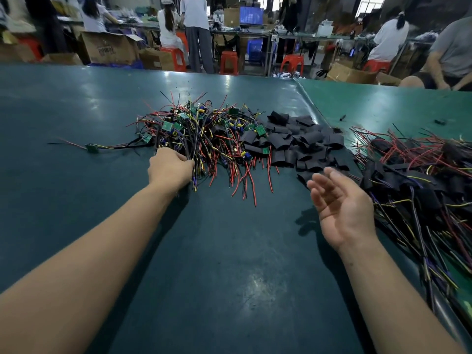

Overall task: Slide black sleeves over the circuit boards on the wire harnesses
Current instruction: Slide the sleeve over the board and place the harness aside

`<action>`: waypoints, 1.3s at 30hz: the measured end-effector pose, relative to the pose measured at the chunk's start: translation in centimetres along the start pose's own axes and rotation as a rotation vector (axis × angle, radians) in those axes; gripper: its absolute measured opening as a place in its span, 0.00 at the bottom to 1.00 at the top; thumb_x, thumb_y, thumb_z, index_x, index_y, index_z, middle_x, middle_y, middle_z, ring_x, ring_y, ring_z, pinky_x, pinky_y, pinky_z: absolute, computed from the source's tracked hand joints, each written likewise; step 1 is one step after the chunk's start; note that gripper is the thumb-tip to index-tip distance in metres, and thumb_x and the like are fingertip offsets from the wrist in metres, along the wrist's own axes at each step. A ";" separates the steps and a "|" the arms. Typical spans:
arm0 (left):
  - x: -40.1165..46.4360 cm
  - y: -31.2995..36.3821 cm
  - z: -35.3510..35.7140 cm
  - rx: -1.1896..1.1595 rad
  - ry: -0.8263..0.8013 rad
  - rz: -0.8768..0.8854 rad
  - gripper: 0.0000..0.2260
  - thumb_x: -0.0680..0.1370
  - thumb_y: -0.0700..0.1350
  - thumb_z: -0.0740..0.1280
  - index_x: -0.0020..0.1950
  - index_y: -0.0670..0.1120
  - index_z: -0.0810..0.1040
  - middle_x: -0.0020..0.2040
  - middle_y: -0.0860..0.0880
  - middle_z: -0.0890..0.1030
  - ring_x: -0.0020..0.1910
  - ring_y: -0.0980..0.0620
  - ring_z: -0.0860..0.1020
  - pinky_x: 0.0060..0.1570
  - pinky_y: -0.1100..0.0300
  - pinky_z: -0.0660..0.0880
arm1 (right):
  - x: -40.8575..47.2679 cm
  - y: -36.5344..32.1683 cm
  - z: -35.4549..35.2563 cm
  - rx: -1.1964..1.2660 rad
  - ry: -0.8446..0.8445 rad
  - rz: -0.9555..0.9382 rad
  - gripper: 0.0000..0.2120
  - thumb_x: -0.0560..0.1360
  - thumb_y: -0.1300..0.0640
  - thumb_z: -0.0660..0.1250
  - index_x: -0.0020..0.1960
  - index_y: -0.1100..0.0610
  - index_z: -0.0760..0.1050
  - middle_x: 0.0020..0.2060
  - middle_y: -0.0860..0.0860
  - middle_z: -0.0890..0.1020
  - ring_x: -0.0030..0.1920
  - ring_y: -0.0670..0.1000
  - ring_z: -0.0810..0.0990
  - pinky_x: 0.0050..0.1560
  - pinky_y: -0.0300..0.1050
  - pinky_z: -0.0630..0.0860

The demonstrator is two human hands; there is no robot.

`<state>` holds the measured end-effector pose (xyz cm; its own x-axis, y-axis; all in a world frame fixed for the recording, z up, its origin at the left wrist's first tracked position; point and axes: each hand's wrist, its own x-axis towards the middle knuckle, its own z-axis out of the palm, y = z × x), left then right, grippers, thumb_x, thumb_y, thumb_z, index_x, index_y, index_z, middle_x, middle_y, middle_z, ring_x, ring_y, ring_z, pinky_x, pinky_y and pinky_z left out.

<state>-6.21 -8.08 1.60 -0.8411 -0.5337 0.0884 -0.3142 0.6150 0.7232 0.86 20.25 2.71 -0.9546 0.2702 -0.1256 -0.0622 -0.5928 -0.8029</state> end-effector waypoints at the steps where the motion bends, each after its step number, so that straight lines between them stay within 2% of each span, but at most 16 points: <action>1: -0.2 0.1 -0.1 -0.044 0.033 -0.011 0.04 0.76 0.49 0.70 0.44 0.51 0.84 0.46 0.47 0.84 0.52 0.44 0.81 0.49 0.58 0.73 | -0.1 0.1 0.0 -0.021 -0.021 0.012 0.05 0.79 0.62 0.63 0.51 0.61 0.77 0.34 0.53 0.84 0.33 0.50 0.84 0.29 0.37 0.77; 4: -1.5 0.6 -1.2 -0.174 0.198 0.015 0.06 0.77 0.49 0.67 0.49 0.51 0.84 0.45 0.50 0.83 0.45 0.50 0.79 0.48 0.62 0.70 | -0.1 0.2 -0.1 -0.078 -0.085 0.036 0.06 0.79 0.63 0.62 0.50 0.61 0.78 0.34 0.54 0.84 0.31 0.50 0.83 0.27 0.36 0.76; 6: -3.5 1.6 -1.9 -0.329 0.232 0.120 0.06 0.78 0.49 0.68 0.50 0.49 0.82 0.40 0.54 0.81 0.39 0.59 0.77 0.44 0.67 0.71 | -0.1 0.4 0.1 -0.165 -0.124 0.010 0.06 0.79 0.65 0.62 0.50 0.61 0.78 0.34 0.55 0.83 0.29 0.51 0.82 0.26 0.37 0.76; 7: -5.0 2.2 -2.2 -0.412 0.196 0.192 0.05 0.77 0.48 0.69 0.49 0.48 0.82 0.38 0.56 0.80 0.34 0.64 0.76 0.39 0.72 0.71 | -0.2 0.8 0.3 -0.248 -0.142 -0.023 0.06 0.80 0.65 0.62 0.50 0.60 0.78 0.36 0.56 0.83 0.29 0.51 0.82 0.26 0.38 0.76; 9: -8.5 3.2 -2.1 -0.514 0.075 0.314 0.03 0.76 0.45 0.72 0.45 0.47 0.81 0.35 0.55 0.80 0.29 0.65 0.74 0.33 0.74 0.70 | -0.5 1.9 0.6 -0.445 -0.187 -0.117 0.07 0.79 0.67 0.64 0.54 0.58 0.76 0.42 0.57 0.82 0.31 0.51 0.82 0.28 0.41 0.78; 12: -13.6 4.3 -0.8 -0.551 -0.125 0.421 0.03 0.74 0.41 0.73 0.41 0.47 0.81 0.31 0.54 0.79 0.29 0.60 0.73 0.32 0.68 0.71 | -0.6 3.4 0.6 -0.684 -0.290 -0.233 0.26 0.76 0.68 0.68 0.70 0.51 0.67 0.52 0.53 0.78 0.39 0.48 0.83 0.39 0.42 0.82; 14: -16.3 4.8 0.3 -0.529 -0.249 0.486 0.05 0.73 0.42 0.73 0.39 0.46 0.80 0.30 0.54 0.78 0.27 0.60 0.71 0.31 0.67 0.70 | -0.3 3.5 0.4 -0.737 -0.345 -0.242 0.34 0.75 0.68 0.69 0.75 0.50 0.60 0.55 0.51 0.77 0.42 0.43 0.84 0.43 0.38 0.80; 16: -18.3 5.1 1.3 -0.500 -0.352 0.570 0.05 0.73 0.44 0.73 0.39 0.45 0.79 0.30 0.53 0.78 0.27 0.60 0.71 0.31 0.67 0.69 | 0.1 3.4 0.4 -0.605 -0.340 -0.189 0.29 0.75 0.67 0.69 0.72 0.50 0.66 0.53 0.54 0.78 0.43 0.43 0.84 0.43 0.36 0.78; 19: -19.4 5.9 2.2 -0.422 -0.424 0.666 0.09 0.72 0.52 0.70 0.41 0.47 0.80 0.33 0.54 0.80 0.29 0.59 0.73 0.34 0.61 0.74 | 0.6 3.1 0.5 -0.418 -0.234 -0.166 0.10 0.79 0.62 0.66 0.58 0.52 0.76 0.46 0.53 0.80 0.44 0.52 0.83 0.43 0.41 0.80; 23: -17.6 7.7 3.2 -0.463 -0.431 0.637 0.14 0.77 0.57 0.67 0.41 0.47 0.82 0.32 0.54 0.80 0.29 0.60 0.73 0.33 0.61 0.72 | 1.2 2.3 0.2 -0.195 -0.096 -0.165 0.05 0.81 0.60 0.63 0.52 0.59 0.77 0.39 0.56 0.82 0.36 0.52 0.83 0.40 0.46 0.82; 27: -13.8 8.3 5.2 -0.356 -0.339 0.612 0.13 0.80 0.50 0.65 0.43 0.44 0.83 0.38 0.48 0.83 0.39 0.49 0.80 0.44 0.52 0.77 | 1.4 0.8 -0.2 -0.072 0.031 -0.270 0.10 0.81 0.54 0.64 0.46 0.60 0.75 0.33 0.54 0.84 0.33 0.51 0.84 0.34 0.44 0.80; 30: -10.4 8.2 6.9 -0.123 -0.266 0.712 0.10 0.80 0.47 0.65 0.47 0.43 0.82 0.45 0.47 0.83 0.48 0.47 0.79 0.53 0.53 0.74 | 1.4 -0.8 -0.7 0.032 0.060 -0.257 0.12 0.81 0.47 0.61 0.46 0.56 0.71 0.38 0.57 0.86 0.34 0.55 0.85 0.30 0.42 0.79; 32: -8.2 8.5 8.2 0.062 -0.264 0.761 0.10 0.79 0.47 0.64 0.53 0.43 0.81 0.51 0.45 0.80 0.55 0.45 0.75 0.57 0.54 0.70 | 1.3 -1.2 -0.9 0.085 0.021 -0.204 0.12 0.81 0.48 0.62 0.47 0.57 0.71 0.42 0.60 0.86 0.38 0.57 0.86 0.33 0.43 0.80; 34: -6.2 8.9 9.5 0.191 -0.253 0.776 0.13 0.79 0.47 0.63 0.60 0.42 0.77 0.57 0.42 0.77 0.59 0.43 0.72 0.61 0.52 0.68 | 1.1 -1.2 -0.8 0.105 -0.009 -0.161 0.10 0.80 0.51 0.64 0.45 0.58 0.72 0.40 0.59 0.85 0.39 0.56 0.86 0.33 0.41 0.80; 36: -5.0 9.3 10.8 0.294 -0.258 0.814 0.17 0.81 0.49 0.61 0.65 0.41 0.73 0.63 0.42 0.74 0.62 0.42 0.70 0.64 0.50 0.67 | 1.1 -1.1 -0.7 0.118 0.008 -0.139 0.08 0.79 0.55 0.67 0.44 0.57 0.71 0.36 0.58 0.84 0.35 0.54 0.86 0.30 0.39 0.79; 39: -4.5 9.6 12.2 0.465 -0.316 0.885 0.21 0.82 0.54 0.56 0.69 0.42 0.70 0.70 0.44 0.71 0.69 0.43 0.66 0.66 0.46 0.65 | 1.2 -1.0 -0.8 0.086 0.036 -0.131 0.10 0.78 0.54 0.67 0.52 0.58 0.70 0.32 0.56 0.84 0.28 0.49 0.82 0.26 0.36 0.76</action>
<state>-10.78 7.27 -0.23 -0.9089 0.3506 0.2258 0.3875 0.9101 0.1469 0.01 21.78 2.91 -0.9257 0.3754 -0.0455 -0.2113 -0.6134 -0.7610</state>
